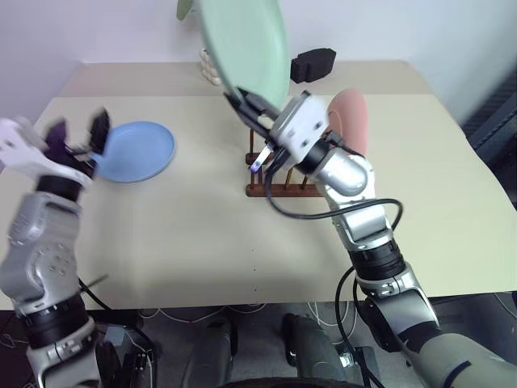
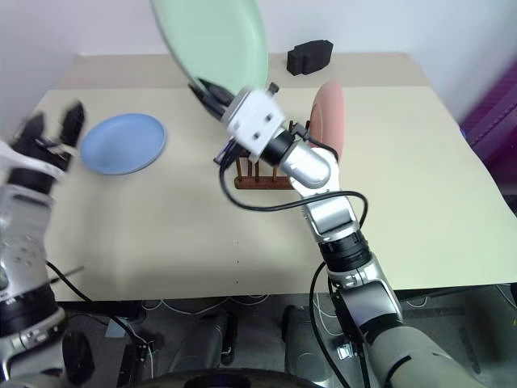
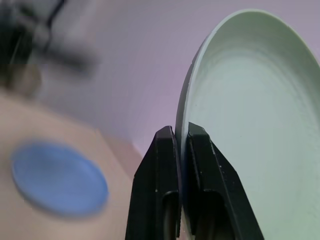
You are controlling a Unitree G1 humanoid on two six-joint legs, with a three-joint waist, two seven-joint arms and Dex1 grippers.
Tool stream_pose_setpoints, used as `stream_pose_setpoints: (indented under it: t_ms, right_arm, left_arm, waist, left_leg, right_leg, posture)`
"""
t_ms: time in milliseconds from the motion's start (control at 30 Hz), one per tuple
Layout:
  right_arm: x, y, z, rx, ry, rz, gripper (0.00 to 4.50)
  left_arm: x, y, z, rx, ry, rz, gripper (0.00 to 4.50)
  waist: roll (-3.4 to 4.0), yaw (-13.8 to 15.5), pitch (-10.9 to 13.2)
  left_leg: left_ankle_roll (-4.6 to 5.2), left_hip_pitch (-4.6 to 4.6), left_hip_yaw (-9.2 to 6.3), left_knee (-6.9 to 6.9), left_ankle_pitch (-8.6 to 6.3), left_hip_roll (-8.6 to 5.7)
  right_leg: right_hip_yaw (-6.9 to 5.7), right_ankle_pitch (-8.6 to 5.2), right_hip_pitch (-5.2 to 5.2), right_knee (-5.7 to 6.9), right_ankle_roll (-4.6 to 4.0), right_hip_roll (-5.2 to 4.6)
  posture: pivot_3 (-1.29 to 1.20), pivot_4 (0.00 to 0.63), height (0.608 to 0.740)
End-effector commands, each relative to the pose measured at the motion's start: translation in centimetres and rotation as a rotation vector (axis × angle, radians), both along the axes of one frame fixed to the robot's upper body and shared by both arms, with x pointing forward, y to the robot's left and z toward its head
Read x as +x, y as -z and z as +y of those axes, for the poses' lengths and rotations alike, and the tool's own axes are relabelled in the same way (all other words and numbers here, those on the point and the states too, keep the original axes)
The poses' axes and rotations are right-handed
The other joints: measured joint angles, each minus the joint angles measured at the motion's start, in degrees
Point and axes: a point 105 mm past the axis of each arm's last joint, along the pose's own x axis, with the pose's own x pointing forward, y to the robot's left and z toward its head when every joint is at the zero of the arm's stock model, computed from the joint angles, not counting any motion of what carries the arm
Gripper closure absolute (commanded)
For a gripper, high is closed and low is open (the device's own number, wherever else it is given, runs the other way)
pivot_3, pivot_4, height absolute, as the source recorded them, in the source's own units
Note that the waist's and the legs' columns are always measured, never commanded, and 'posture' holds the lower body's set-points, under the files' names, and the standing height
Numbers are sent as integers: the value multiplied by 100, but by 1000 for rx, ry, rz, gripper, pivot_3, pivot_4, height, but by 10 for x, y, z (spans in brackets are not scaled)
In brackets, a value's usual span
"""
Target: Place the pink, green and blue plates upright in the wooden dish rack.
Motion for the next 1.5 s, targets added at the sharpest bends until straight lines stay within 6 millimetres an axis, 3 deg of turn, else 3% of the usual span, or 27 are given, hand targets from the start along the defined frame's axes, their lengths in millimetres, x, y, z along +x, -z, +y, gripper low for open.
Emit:
stream_pose_setpoints:
  t_ms: [33,200,400,733,1333,1433,1500]
  right_arm:
    - [-12,-18,-25,133,-142,170,4500]
    - [-14,-3,-45,153,-222,423,4500]
    - [-3,9,-61,259,-214,601,4500]
    - [13,15,-76,393,-196,723,4500]
    - [28,29,-83,461,-160,812,4500]
    - [28,29,-83,470,-157,815,3495]
    - [28,29,-83,472,-155,815,2544]
  left_arm:
    - [-16,16,-66,99,314,18,24]
    - [-39,47,-114,164,586,102,24]
    - [-48,59,-145,190,724,129,24]
    - [-46,59,-153,182,739,121,24]
    - [-48,55,-157,179,753,97,24]
    - [-48,55,-157,179,751,96,0]
    - [-48,55,-157,180,750,96,0]
  waist:
    - [-1,2,0]
    - [3,-7,1]
    - [19,-23,7]
    - [19,-19,7]
    - [19,-21,7]
    - [19,-21,7]
    - [19,-21,7]
  left_leg:
    - [0,-1,0,0,0,3]
    - [2,-1,-2,-2,-2,11]
    - [3,-1,7,-8,-2,12]
    - [5,-8,13,-4,-2,8]
    - [5,-10,12,-3,-2,7]
    - [5,-10,12,-3,-2,7]
    - [5,-10,12,-3,-2,7]
  right_leg:
    - [0,-4,0,-2,-8,0]
    - [3,-6,-5,-5,-16,-7]
    - [8,-9,-11,-6,-21,1]
    - [5,-9,-11,-9,-18,2]
    - [4,-9,-12,-9,-18,2]
    - [4,-9,-12,-9,-18,3]
    - [4,-9,-13,-9,-18,3]
  posture:
    - [0,150,736]
    - [0,150,736]
    - [0,150,736]
    - [0,150,736]
    - [0,150,736]
    - [0,150,736]
    - [0,150,736]
